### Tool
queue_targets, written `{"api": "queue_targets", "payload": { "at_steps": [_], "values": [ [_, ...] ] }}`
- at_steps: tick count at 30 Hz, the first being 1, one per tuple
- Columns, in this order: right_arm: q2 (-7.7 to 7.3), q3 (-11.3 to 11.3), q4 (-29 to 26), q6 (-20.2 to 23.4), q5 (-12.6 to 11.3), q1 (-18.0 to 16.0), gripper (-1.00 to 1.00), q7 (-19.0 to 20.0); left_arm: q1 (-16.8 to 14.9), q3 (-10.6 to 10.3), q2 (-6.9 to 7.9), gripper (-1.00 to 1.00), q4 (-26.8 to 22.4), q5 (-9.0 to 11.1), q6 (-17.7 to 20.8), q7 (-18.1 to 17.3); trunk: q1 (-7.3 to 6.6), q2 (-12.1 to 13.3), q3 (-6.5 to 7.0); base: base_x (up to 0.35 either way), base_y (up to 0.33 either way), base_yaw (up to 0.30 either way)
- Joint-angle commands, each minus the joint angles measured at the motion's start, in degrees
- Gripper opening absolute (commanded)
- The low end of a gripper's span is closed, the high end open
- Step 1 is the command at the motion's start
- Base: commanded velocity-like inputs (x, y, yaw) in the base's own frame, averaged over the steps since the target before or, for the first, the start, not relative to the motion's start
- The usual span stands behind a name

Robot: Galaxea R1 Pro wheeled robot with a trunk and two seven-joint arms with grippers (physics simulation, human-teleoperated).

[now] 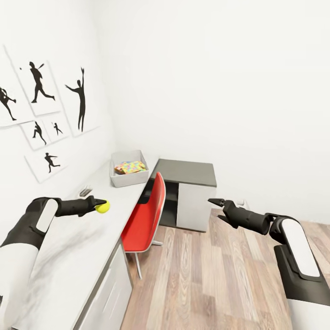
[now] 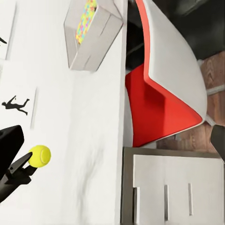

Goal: Put all the toys in the child's room - the three board games (two on the bed and one on the table), the two jigsaw puzzles on the table, and the tennis ball on the table - inside the toy box on the table in the child's room.

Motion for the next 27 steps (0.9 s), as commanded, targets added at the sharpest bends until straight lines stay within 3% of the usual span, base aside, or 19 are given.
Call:
{"api": "queue_targets", "payload": {
  "at_steps": [1, 10, 17, 19, 27],
  "values": [
    [-0.01, 0.0, -0.1, 0.2, -0.6, -0.2, 1.0, -0.6, 0.0, 0.2, 0.06, -1.0, -0.2, -0.5, 0.3, -0.5, 0.04, -0.1, -0.16, 0.001, 0.0, -0.26],
    [0.3, 0.3, -0.3, 0.4, -0.6, -0.7, 1.0, -0.7, 0.0, 1.1, 0.38, -1.0, -0.6, -0.4, 0.4, -0.5, 0.04, -0.1, -0.19, 0.0, 0.0, -0.173],
    [0.54, 2.2, -0.4, 0.3, -0.5, -0.8, 1.0, -0.7, -0.2, 1.6, 0.93, -1.0, -0.8, -0.4, 0.4, -0.5, 0.04, -0.1, -0.11, 0.0, 0.0, -0.008],
    [0.57, 2.7, -0.4, 0.3, -0.5, -1.0, 1.0, -0.7, -0.2, 2.6, 0.92, -1.0, -1.4, -0.4, 0.4, -0.5, 0.04, -0.1, 0.01, 0.0, 0.0, -0.001],
    [0.51, 3.0, -0.4, 0.2, -0.5, -2.6, 1.0, -0.8, -0.2, 4.0, 0.83, -1.0, -3.8, -0.4, 0.3, -0.5, 0.04, -0.1, 0.65, 0.125, -0.094, 0.113]
  ]
}}
